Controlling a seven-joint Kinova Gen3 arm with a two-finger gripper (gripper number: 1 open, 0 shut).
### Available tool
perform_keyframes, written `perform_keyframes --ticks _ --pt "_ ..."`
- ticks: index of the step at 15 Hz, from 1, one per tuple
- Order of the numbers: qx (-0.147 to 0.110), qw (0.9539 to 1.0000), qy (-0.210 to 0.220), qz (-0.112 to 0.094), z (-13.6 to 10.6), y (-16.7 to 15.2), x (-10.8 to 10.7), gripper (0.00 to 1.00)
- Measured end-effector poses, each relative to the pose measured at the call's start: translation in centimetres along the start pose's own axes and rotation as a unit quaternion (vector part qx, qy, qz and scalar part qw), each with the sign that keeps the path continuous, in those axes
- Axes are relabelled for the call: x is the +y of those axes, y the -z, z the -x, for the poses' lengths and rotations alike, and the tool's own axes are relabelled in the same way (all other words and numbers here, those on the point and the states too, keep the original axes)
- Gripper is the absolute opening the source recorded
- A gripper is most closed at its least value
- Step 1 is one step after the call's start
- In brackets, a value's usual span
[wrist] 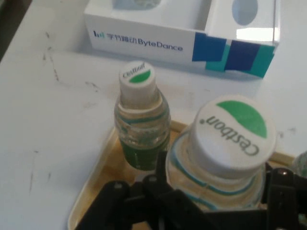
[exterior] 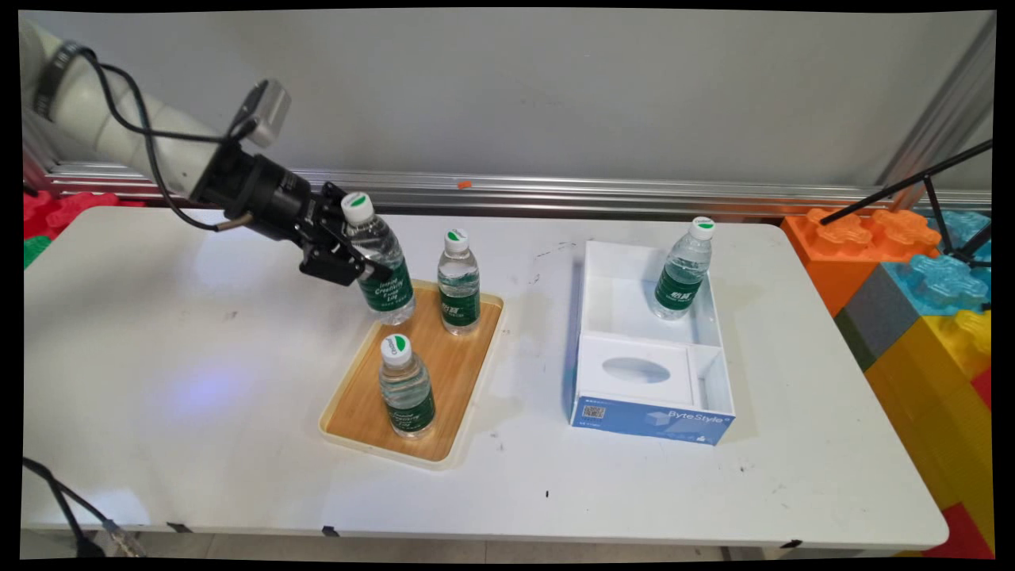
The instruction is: Place the picked object on the tray
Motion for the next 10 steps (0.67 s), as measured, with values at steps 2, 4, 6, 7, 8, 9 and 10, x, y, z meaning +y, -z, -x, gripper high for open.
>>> perform_keyframes --ticks 2,4,6,7,8,9,10 --pt "0.001 0.9999 -0.010 0.014 1.2 -1.1 -0.9 0.00" --pt "-0.001 0.9993 -0.024 0.028 2.4 -2.2 -1.7 0.00" --pt "-0.003 0.9985 -0.042 0.036 3.4 -3.1 -2.4 0.00" --pt "-0.005 0.9979 -0.051 0.039 3.9 -3.6 -2.8 0.00" --pt "-0.006 0.9975 -0.058 0.041 4.1 -3.9 -3.0 0.00" --pt "-0.007 0.9970 -0.064 0.043 4.4 -4.2 -3.2 0.00" --pt "-0.008 0.9964 -0.071 0.045 4.8 -4.5 -3.5 0.00"
